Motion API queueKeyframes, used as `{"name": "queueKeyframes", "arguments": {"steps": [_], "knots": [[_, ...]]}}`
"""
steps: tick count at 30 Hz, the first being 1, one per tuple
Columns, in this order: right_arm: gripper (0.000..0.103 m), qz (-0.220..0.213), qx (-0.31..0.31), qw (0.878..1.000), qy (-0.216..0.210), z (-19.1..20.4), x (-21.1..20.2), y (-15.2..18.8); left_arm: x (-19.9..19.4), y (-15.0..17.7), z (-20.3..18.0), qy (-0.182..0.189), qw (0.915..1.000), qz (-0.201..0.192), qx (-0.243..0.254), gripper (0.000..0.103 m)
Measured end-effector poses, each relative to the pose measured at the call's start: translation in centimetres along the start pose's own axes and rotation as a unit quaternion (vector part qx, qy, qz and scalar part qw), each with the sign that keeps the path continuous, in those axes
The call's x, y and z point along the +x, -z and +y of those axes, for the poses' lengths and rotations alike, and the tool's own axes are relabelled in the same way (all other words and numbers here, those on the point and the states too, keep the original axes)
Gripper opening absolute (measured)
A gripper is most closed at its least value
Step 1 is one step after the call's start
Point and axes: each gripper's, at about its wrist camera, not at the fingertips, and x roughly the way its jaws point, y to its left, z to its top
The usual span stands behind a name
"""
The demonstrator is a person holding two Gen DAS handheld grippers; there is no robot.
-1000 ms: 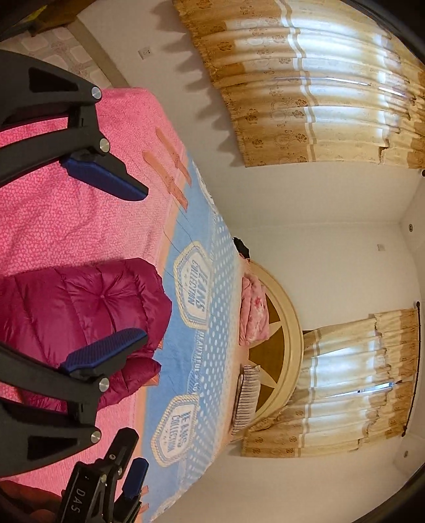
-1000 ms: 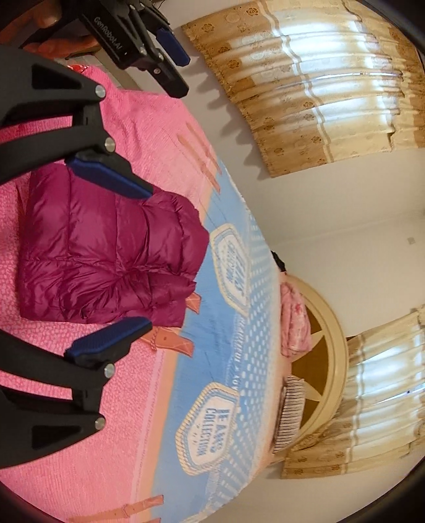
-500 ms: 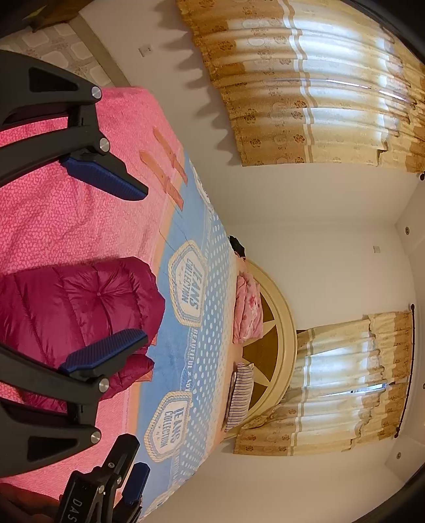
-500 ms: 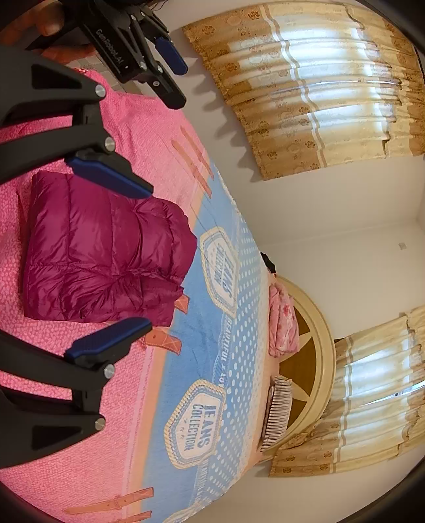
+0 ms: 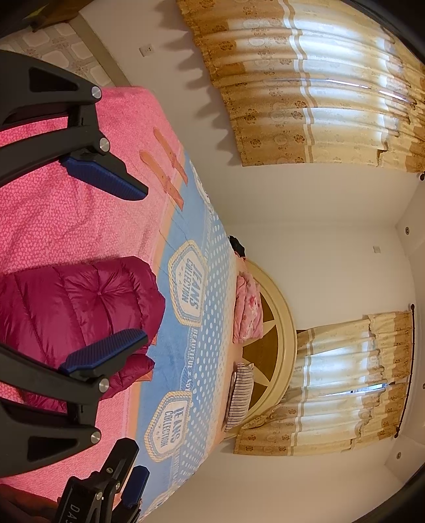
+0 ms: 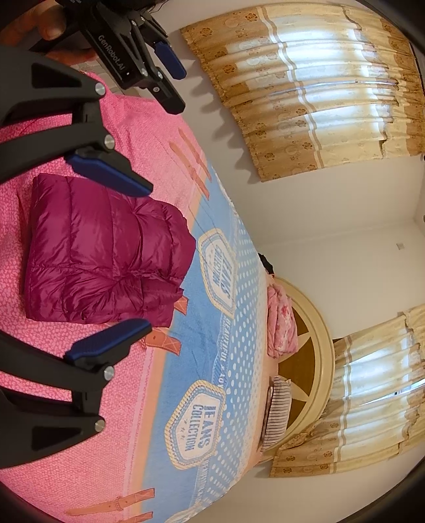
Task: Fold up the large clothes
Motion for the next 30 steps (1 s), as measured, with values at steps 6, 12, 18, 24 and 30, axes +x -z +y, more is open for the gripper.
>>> {"name": "queueKeyframes", "arguments": {"steps": [6,12,18,24,30], "knots": [[0.079,-0.001,0.0,1.0,-0.001,0.06,-0.26,0.07,-0.03,0.08,0.02,-0.002,1.0,-0.001,-0.002,0.082],[0.079,-0.001,0.002,1.0,-0.003,0.15,-0.38,0.09,-0.04,0.18,0.02,-0.004,1.0,0.001,-0.001,0.082],[0.08,-0.001,0.002,1.0,-0.002,0.14,-0.37,0.12,0.11,0.23,0.03,-0.005,1.0,0.003,0.0,0.082],[0.08,-0.001,0.002,1.0,-0.002,0.14,-0.37,0.16,0.25,0.21,0.06,-0.005,1.0,0.005,0.0,0.082],[0.08,-0.001,0.005,1.0,-0.001,0.21,-0.46,0.24,0.37,0.26,0.11,-0.007,1.0,0.006,0.001,0.082]]}}
